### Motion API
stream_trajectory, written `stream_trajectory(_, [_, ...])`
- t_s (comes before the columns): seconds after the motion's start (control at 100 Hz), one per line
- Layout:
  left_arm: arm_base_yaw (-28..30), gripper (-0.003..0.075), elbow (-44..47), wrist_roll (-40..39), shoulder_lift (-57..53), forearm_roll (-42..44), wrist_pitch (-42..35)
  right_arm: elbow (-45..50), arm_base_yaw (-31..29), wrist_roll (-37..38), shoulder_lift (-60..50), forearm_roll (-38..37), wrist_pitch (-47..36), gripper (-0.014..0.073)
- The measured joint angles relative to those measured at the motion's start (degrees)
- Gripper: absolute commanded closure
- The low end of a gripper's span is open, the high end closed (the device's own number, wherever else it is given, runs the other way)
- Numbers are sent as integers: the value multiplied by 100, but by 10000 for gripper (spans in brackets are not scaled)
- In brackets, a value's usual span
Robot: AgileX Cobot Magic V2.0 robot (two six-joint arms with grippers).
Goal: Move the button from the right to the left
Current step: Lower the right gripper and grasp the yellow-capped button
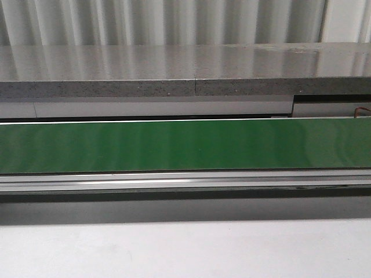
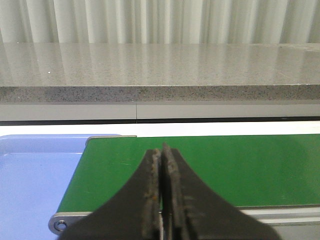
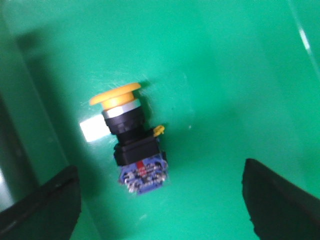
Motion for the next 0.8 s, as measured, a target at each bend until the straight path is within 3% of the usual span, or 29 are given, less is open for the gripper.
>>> stream_trajectory(0.28, [0, 740, 0, 0, 0, 0, 0, -10, -9, -108, 831, 33, -329, -26])
stream_trajectory(0.4, [0, 740, 0, 0, 0, 0, 0, -22, -9, -120, 1047, 33, -456, 91])
stream_trajectory(0.61, [0, 740, 0, 0, 0, 0, 0, -88, -9, -120, 1103, 46, -508, 407])
stream_trajectory(0.8, [0, 740, 0, 0, 0, 0, 0, -502, -12, -120, 1124, 139, 83, 442])
